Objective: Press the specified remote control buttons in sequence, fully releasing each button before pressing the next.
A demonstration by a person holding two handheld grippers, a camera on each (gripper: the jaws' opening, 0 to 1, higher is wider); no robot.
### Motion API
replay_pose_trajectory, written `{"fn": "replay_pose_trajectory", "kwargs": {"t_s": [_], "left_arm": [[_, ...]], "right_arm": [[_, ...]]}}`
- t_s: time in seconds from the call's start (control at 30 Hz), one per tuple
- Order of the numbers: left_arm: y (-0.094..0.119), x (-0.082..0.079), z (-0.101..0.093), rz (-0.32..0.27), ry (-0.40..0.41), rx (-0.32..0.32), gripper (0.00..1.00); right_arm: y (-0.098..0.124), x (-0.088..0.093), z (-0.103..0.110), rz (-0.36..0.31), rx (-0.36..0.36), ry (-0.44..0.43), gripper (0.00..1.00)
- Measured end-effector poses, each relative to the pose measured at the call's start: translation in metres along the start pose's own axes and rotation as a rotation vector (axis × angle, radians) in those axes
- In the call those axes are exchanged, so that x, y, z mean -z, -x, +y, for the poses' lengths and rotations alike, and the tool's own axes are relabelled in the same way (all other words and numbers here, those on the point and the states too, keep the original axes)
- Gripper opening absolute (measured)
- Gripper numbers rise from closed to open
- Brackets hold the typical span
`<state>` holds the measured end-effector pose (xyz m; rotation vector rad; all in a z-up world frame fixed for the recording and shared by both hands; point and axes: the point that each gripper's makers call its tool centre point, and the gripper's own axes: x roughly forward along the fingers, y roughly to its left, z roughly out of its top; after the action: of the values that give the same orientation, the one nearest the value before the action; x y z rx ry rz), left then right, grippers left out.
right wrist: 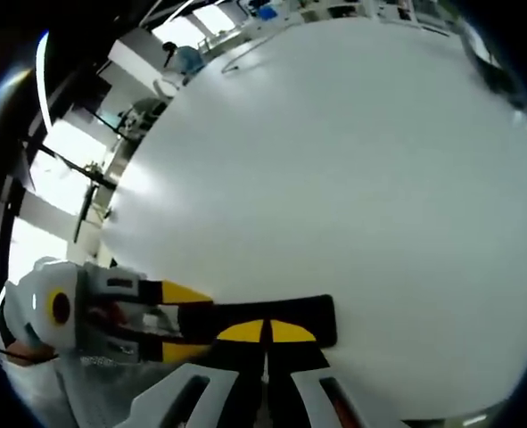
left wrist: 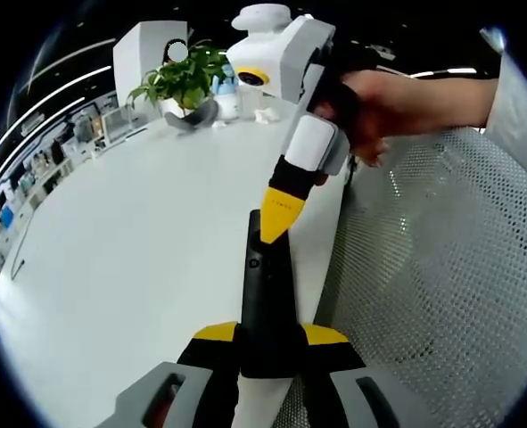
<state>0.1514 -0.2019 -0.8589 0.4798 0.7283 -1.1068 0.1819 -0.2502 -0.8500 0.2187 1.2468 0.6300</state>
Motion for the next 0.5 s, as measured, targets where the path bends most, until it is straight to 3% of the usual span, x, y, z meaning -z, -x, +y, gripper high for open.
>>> {"fn": "replay_pose_trajectory", "kwargs": {"t_s": [0.5], "left_arm": [[-0.0004,-0.0006,-0.0002,0.003,-0.005,0.003,0.25]], "right_arm": [[-0.0003,-0.0006,-0.0018,-0.013,-0.012,-0.022,0.00]]}}
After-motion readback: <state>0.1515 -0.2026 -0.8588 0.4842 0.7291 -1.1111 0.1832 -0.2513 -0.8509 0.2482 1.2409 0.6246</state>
